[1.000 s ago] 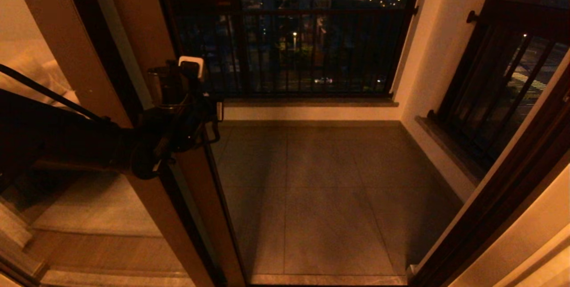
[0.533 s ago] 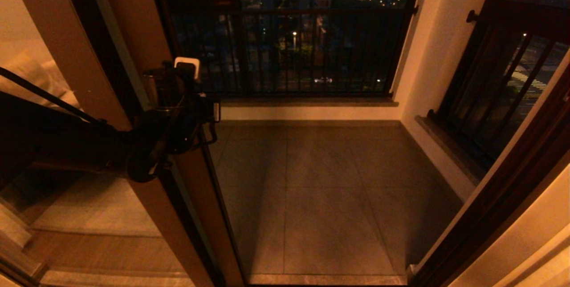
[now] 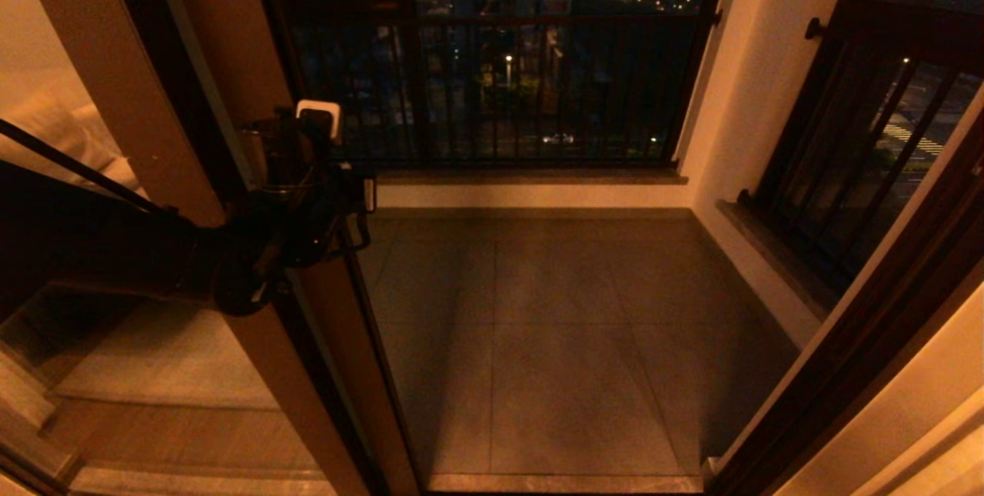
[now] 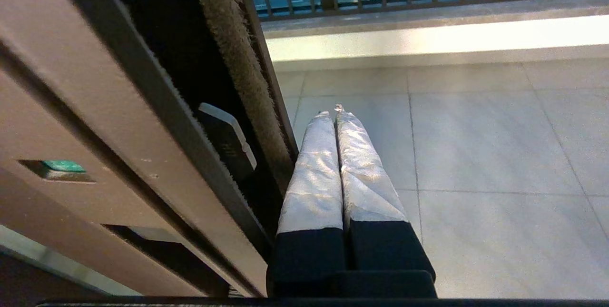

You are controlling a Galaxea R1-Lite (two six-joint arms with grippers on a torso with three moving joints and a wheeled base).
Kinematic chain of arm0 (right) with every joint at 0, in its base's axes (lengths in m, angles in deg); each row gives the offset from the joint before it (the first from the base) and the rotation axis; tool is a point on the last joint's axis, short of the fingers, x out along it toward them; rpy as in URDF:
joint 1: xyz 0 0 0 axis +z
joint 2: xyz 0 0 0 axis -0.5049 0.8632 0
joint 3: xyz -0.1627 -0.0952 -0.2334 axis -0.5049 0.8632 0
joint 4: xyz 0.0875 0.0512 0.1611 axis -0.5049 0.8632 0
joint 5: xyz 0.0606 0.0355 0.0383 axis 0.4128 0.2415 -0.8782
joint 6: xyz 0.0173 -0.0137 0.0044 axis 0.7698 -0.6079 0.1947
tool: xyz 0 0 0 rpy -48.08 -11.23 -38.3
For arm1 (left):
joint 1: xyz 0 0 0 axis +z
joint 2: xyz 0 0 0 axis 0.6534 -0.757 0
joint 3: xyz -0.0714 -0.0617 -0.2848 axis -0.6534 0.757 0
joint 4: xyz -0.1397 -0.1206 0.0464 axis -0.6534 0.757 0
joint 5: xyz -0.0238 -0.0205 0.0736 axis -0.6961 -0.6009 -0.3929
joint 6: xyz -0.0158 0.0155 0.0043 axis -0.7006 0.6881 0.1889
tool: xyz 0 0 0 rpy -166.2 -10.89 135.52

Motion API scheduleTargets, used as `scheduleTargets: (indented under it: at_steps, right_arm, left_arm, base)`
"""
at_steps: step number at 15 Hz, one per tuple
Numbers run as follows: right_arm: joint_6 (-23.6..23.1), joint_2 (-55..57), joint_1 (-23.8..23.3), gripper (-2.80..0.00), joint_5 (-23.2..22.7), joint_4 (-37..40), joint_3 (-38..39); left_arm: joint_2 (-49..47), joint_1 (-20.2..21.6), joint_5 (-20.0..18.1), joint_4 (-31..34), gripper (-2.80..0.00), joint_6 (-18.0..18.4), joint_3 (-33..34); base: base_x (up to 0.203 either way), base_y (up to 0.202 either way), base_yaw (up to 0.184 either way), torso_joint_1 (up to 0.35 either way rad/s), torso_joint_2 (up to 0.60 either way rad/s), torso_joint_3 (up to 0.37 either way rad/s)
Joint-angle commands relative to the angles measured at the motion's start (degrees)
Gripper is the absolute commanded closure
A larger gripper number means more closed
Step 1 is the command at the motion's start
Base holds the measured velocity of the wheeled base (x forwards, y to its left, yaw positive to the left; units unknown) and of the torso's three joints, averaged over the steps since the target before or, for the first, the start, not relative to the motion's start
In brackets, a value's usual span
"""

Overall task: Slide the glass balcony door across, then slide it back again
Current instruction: Open the slid door

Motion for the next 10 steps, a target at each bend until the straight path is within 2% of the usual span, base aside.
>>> scheduleTargets:
  at_steps: [1, 10]
  right_arm:
    - [0.0, 0.0, 0.0, 0.00, -0.1, 0.0, 0.2]
    - [0.0, 0.0, 0.0, 0.00, -0.1, 0.0, 0.2]
  left_arm:
    - [0.0, 0.4, 0.3, -0.3, 0.00, 0.0, 0.1]
    - [0.0, 1.1, -0.2, -0.9, 0.00, 0.0, 0.8]
  base:
    - [0.000, 0.000, 0.000, 0.000, 0.00, 0.000]
    - [0.000, 0.000, 0.000, 0.000, 0.00, 0.000]
